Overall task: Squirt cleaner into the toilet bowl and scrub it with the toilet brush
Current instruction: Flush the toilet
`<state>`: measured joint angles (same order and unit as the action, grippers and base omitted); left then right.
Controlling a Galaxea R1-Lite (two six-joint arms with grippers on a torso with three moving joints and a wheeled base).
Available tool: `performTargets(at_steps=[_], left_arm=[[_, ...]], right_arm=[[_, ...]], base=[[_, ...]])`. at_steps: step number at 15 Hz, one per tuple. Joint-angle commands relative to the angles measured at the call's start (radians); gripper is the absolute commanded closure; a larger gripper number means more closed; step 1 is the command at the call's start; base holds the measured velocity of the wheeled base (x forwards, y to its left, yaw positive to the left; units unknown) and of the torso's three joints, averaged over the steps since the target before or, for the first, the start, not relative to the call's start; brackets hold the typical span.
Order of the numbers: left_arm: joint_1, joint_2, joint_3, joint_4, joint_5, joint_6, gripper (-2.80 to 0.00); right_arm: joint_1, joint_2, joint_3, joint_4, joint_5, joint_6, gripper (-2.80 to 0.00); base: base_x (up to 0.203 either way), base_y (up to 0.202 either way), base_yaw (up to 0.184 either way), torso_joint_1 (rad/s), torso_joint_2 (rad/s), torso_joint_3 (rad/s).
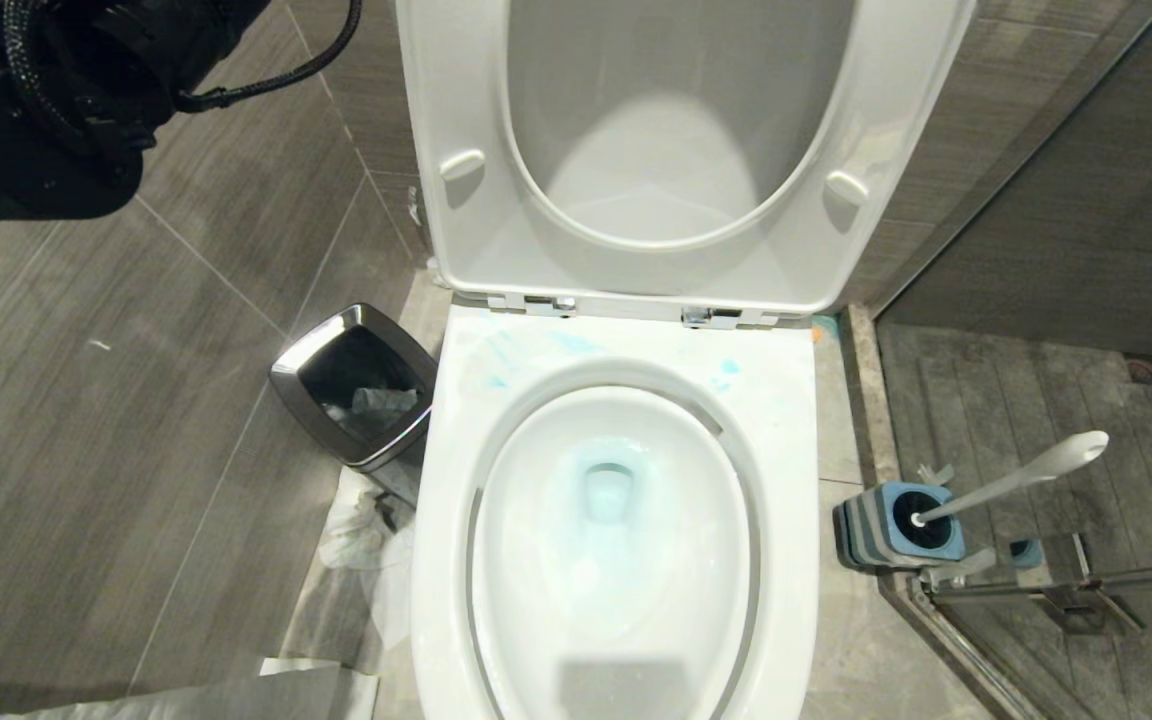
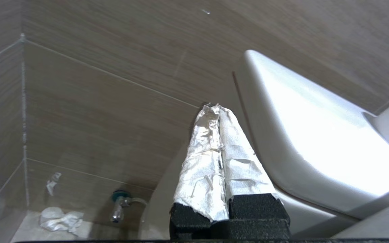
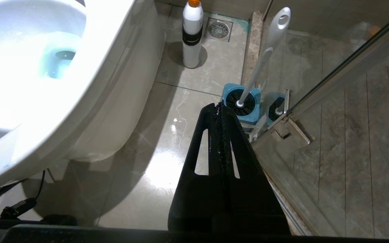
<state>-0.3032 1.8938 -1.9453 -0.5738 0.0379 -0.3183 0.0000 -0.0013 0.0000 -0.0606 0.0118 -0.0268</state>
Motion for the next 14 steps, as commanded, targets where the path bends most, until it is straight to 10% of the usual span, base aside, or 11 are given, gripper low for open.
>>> performTargets(at_steps=[1, 14], left_arm=[[-0.013, -0.007, 0.000, -0.002, 0.000, -0.002, 0.00], [-0.037, 0.074, -0.001, 0.003, -0.010, 0.006, 0.00]], right_arm=[[0.000, 0.001, 0.025, -0.001, 0.000, -0.001, 0.00], [0.000, 0.001, 0.025, -0.001, 0.000, -0.001, 0.00]], base=[[0.000, 0.000, 0.000, 0.000, 0.00, 0.000], [0.000, 0.000, 0.000, 0.000, 0.00, 0.000]])
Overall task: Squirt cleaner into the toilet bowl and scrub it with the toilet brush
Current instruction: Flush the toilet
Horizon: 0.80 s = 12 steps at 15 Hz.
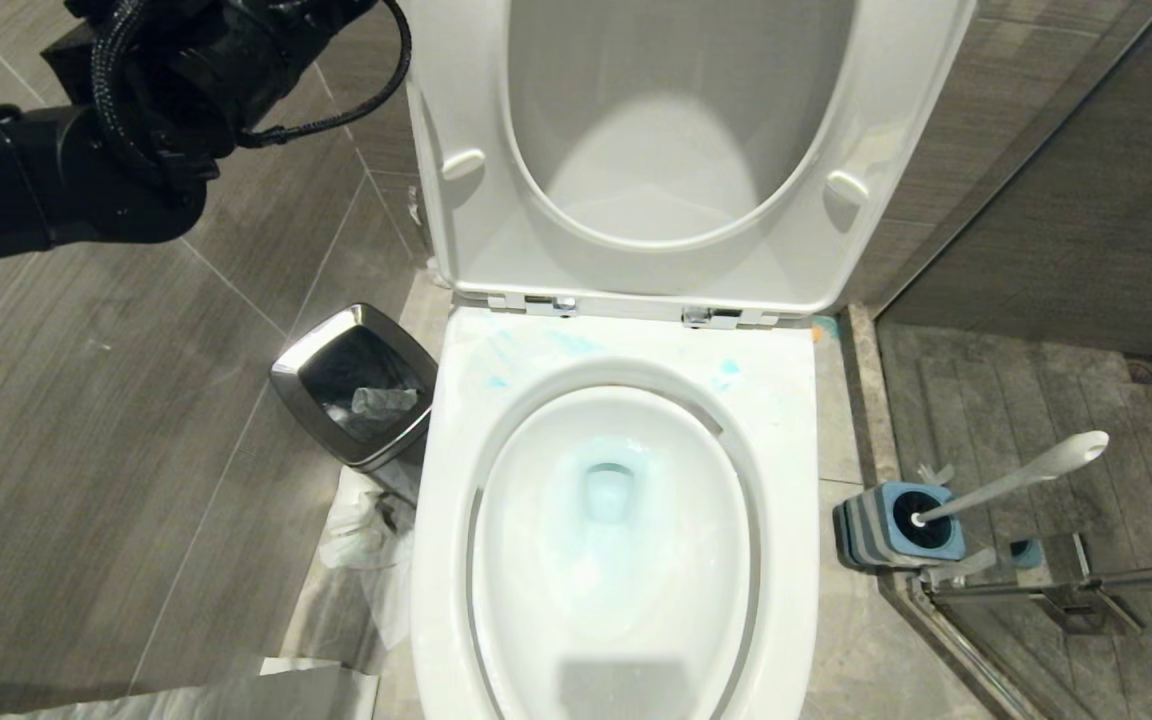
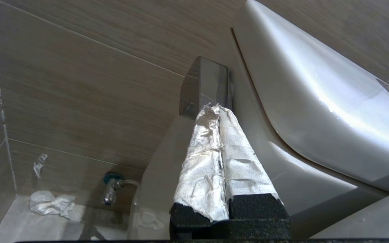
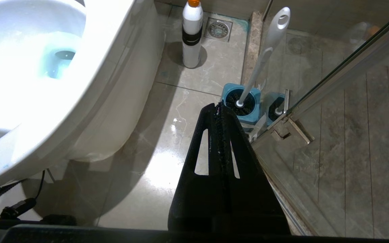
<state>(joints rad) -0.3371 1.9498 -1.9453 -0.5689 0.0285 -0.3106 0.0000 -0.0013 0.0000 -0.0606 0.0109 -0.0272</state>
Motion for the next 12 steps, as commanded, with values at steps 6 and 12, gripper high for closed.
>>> performTargets(at_steps=[6, 12], left_arm=[[-0.014, 0.069, -0.001, 0.001, -0.016, 0.001, 0.00], [-0.001, 0.103, -0.001, 0.026, -0.081, 0.009, 0.00]], right_arm=[[0.000, 0.001, 0.025, -0.001, 0.000, 0.000, 0.00], [0.000, 0.001, 0.025, -0.001, 0.001, 0.000, 0.00]], base=[[0.000, 0.000, 0.000, 0.000, 0.00, 0.000], [0.000, 0.000, 0.000, 0.000, 0.00, 0.000]])
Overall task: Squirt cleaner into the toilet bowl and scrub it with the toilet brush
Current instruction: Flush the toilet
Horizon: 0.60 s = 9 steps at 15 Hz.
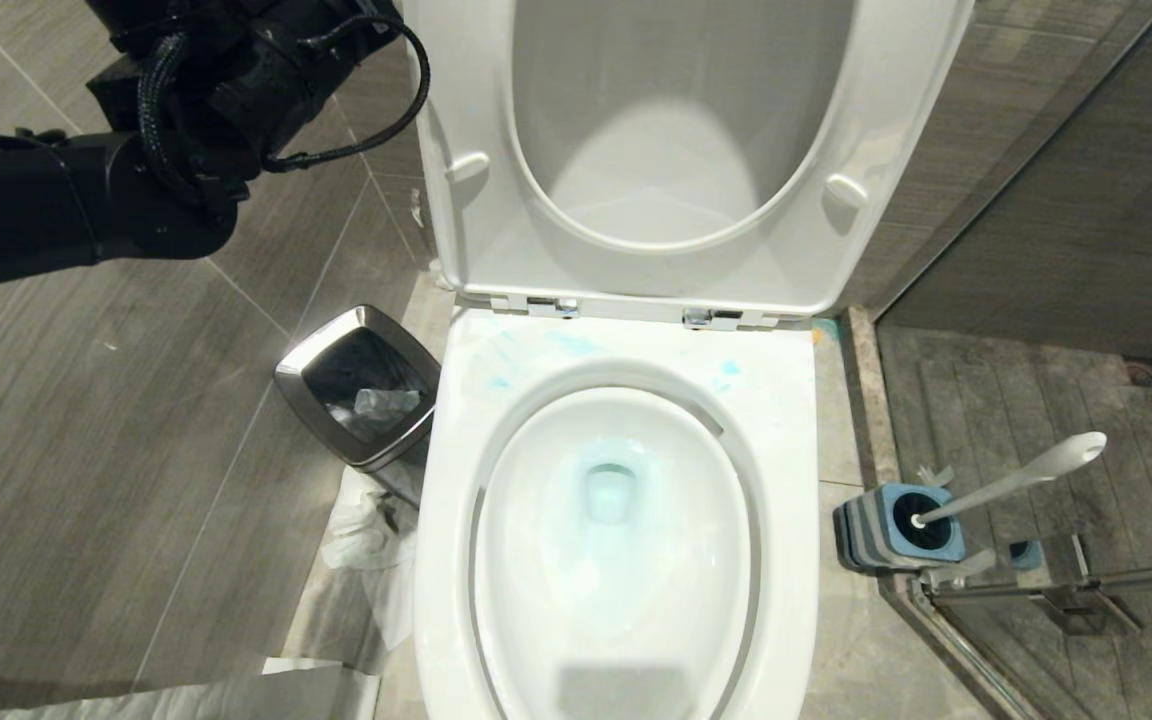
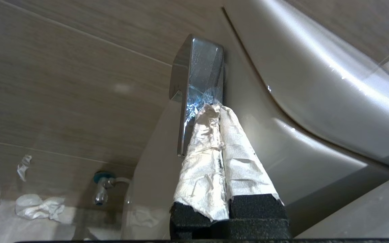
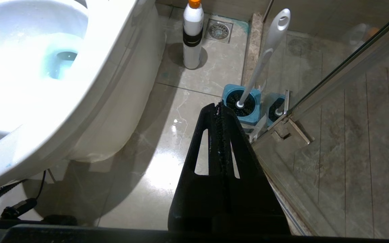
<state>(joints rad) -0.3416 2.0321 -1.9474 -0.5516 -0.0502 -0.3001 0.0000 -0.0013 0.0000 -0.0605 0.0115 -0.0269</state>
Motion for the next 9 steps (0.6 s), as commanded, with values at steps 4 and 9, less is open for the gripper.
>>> performTargets(at_steps=[4, 9], left_arm=[[0.007, 0.032, 0.001, 0.024, -0.009, 0.030, 0.00], [0.006, 0.034, 0.001, 0.021, -0.004, 0.032, 0.00]], right_arm=[[0.000, 0.001, 0.025, -0.001, 0.001, -0.001, 0.00], [0.000, 0.001, 0.025, -0.001, 0.001, -0.001, 0.00]], base=[[0.000, 0.000, 0.000, 0.000, 0.00, 0.000], [0.000, 0.000, 0.000, 0.000, 0.00, 0.000]])
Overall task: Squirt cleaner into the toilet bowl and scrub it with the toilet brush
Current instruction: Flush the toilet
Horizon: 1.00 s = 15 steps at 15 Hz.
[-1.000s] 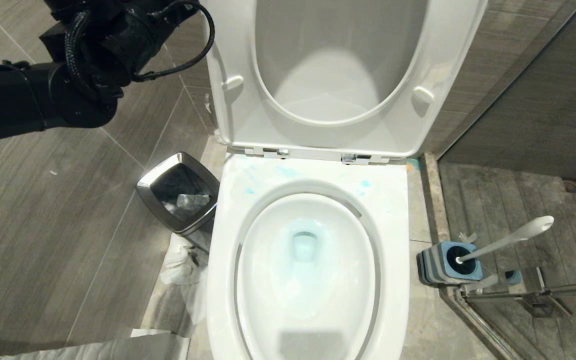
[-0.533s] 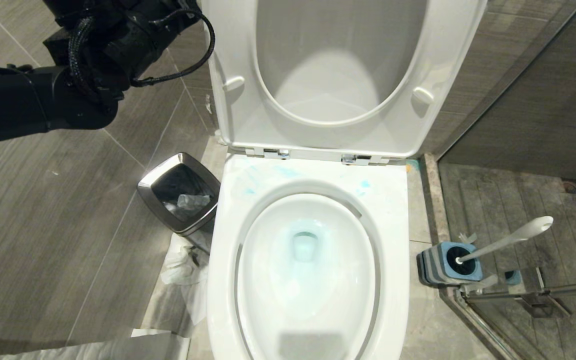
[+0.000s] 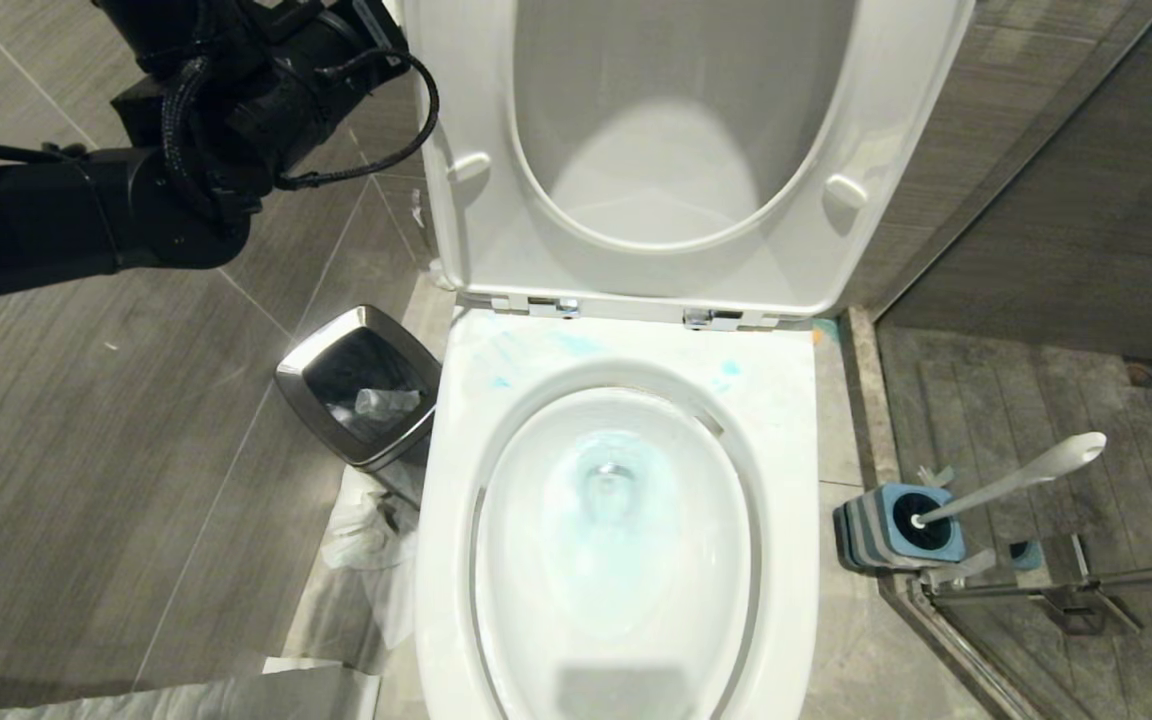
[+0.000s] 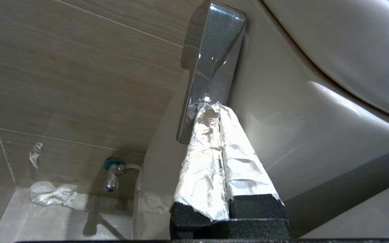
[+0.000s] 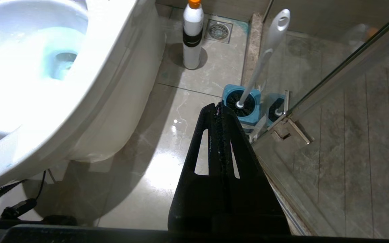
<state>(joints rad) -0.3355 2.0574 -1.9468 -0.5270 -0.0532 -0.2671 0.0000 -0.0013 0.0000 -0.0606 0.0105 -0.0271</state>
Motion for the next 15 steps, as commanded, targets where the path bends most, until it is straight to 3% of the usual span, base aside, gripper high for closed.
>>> performTargets(at_steps=[1, 15], left_arm=[[0.000, 0.007, 0.000, -0.004, -0.001, -0.001, 0.00], [0.017, -0.127, 0.001, -0.008, 0.004, 0.000, 0.00]], right_arm=[[0.000, 0.001, 0.025, -0.001, 0.002, 0.000, 0.00], [0.000, 0.001, 0.025, -0.001, 0.000, 0.000, 0.00]], base=[[0.000, 0.000, 0.000, 0.000, 0.00, 0.000], [0.000, 0.000, 0.000, 0.000, 0.00, 0.000]])
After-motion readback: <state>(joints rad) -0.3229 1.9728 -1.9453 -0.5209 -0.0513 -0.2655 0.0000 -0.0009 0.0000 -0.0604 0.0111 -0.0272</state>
